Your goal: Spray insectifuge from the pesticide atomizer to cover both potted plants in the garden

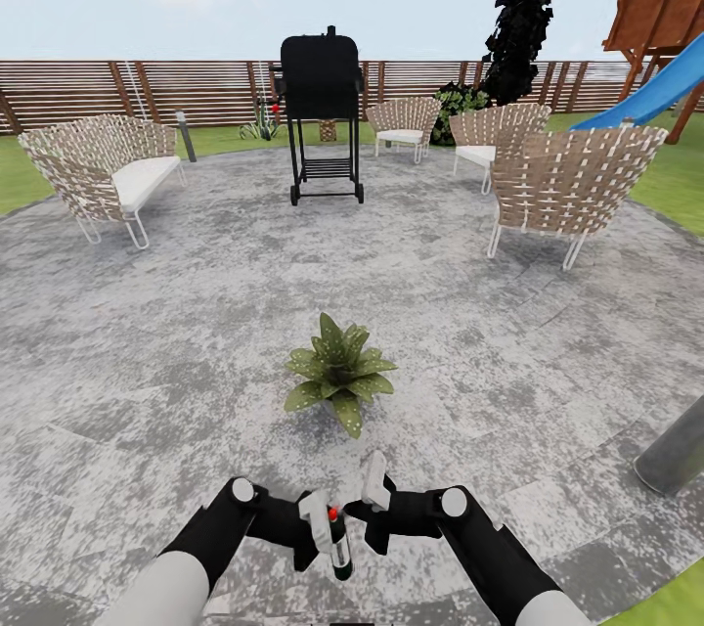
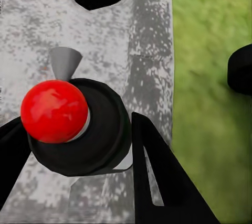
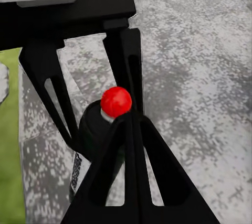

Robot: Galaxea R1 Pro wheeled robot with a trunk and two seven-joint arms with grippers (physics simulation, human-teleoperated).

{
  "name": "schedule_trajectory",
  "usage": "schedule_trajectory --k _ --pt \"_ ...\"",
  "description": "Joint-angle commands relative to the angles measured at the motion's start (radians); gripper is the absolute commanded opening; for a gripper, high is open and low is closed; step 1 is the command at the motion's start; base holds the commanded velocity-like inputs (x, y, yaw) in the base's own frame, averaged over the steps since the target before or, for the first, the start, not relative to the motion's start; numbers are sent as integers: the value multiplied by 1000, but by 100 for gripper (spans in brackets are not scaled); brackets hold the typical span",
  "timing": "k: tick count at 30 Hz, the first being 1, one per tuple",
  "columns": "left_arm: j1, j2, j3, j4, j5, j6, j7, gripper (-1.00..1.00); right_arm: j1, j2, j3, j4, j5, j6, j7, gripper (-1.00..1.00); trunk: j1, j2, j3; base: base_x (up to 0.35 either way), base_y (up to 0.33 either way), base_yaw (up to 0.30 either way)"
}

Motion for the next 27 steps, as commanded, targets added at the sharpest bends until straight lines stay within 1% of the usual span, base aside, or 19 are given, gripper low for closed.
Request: schedule_trajectory --k 1,5,7,9,10,11,13,14,15,16,17,19,20,21,22,23,24,26,27 --pt "0 9 8 -1 -15 -10 -2 -100 0 0 -1 -1 10 -9 1 -100 0 0 -1 0 0 0" --pt "2 84 8 3 -34 -7 3 -100 0 0 0 -1 12 -9 1 -100 0 0 -1 0 0 0" --pt "7 129 8 4 -36 -7 4 -100 0 0 0 -1 12 -9 1 -100 0 0 -1 0 0 0" --pt "10 159 8 5 -36 -7 4 -100 0 0 0 -1 12 -9 1 -100 0 0 -1 0 0 0" --pt "27 255 10 7 -29 -10 5 -100 0 -2 0 -1 12 -9 1 100 0 0 -1 0 0 0" --pt "45 282 14 7 -27 -12 4 -100 0 -9 0 -1 11 -9 1 100 0 0 -1 0 0 0" --pt "74 308 16 7 -32 -12 6 -100 0 -17 0 0 12 -8 0 100 0 0 -1 0 0 0" --pt "88 315 17 6 -33 -12 7 -100 0 -19 0 1 12 -8 0 100 0 0 -1 0 0 0" --pt "118 329 19 6 -35 -11 21 -100 0 -31 0 22 12 -9 -4 100 0 0 -1 0 0 0" --pt "131 334 21 6 -30 -8 59 -100 0 -44 0 52 12 -9 -9 100 0 0 -1 0 0 0" --pt "146 337 24 7 -25 -5 117 -100 0 -58 -1 87 11 -10 -28 100 0 0 -1 0 0 0" --pt "168 338 44 9 -9 -2 217 -100 0 -80 -4 139 10 -11 -87 100 0 0 -1 0 0 0" --pt "183 335 81 19 12 -1 294 -100 0 -95 -11 188 8 -12 -149 100 0 0 -1 0 0 0" --pt "190 333 110 33 25 -1 339 -100 0 -102 -18 226 7 -13 -189 100 0 0 -1 0 0 0" --pt "195 330 160 62 44 -1 400 -100 0 -107 -35 292 6 -19 -250 100 0 0 -1 0 0 0" --pt "197 329 199 85 58 -2 440 -100 0 -109 -51 337 4 -29 -290 100 0 0 -1 0 0 0" --pt "199 328 262 116 83 -6 498 -100 0 -111 -81 400 0 -53 -353 100 0 0 -1 0 0 0" --pt "202 326 345 152 119 -12 574 -100 1 -110 -124 476 -11 -99 -455 100 0 0 -1 0 0 0" --pt "207 327 403 177 149 -20 626 -100 1 -109 -153 535 -26 -137 -542 100 0 0 -1 0 0 0"
